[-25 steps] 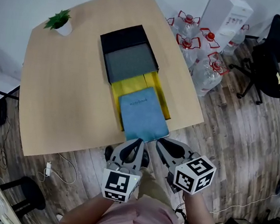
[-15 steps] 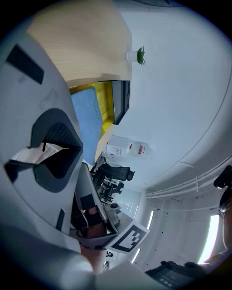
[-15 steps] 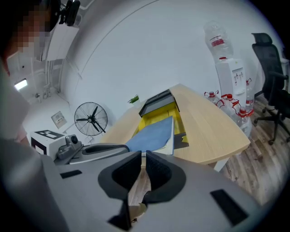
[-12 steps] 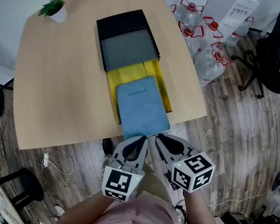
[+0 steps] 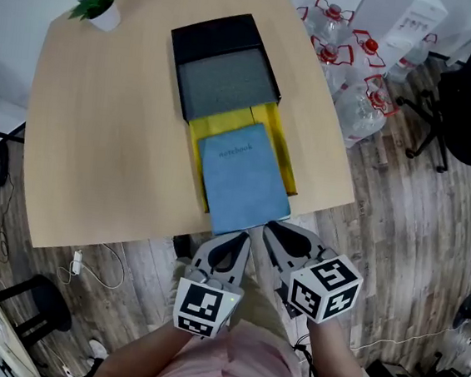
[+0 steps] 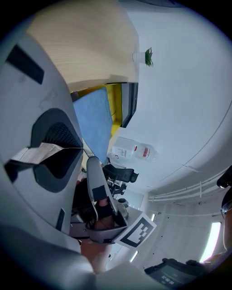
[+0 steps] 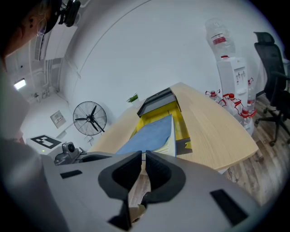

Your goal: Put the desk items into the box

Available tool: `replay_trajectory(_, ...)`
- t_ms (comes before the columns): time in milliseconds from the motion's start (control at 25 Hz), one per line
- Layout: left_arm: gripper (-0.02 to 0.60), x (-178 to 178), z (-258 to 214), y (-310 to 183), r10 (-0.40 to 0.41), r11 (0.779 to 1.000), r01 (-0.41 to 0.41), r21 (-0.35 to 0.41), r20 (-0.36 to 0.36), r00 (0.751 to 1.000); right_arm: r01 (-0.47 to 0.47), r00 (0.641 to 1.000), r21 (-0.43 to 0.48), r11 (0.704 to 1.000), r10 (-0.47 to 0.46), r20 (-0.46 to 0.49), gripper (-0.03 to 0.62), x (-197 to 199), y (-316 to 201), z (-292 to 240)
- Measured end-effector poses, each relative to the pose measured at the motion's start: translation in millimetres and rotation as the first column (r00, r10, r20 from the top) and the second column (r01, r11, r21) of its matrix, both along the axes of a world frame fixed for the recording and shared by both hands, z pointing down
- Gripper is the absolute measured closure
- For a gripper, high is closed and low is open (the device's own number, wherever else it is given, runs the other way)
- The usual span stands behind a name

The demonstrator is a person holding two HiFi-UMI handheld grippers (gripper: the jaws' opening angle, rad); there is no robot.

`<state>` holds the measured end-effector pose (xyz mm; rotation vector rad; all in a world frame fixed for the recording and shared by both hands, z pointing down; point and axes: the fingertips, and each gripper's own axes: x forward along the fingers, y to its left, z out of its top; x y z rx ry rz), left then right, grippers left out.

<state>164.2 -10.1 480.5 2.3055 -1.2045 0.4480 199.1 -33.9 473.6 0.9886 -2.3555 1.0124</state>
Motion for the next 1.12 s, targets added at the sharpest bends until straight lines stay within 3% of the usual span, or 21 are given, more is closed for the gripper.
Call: replay_trajectory(1120,0.571,-22,12,-51,-0.062,0.998,0.062,-0.022,0.003,0.998,0.017,0.999,-0.036,0.999,-0.018,-0.042,0.563,-16,-41,19)
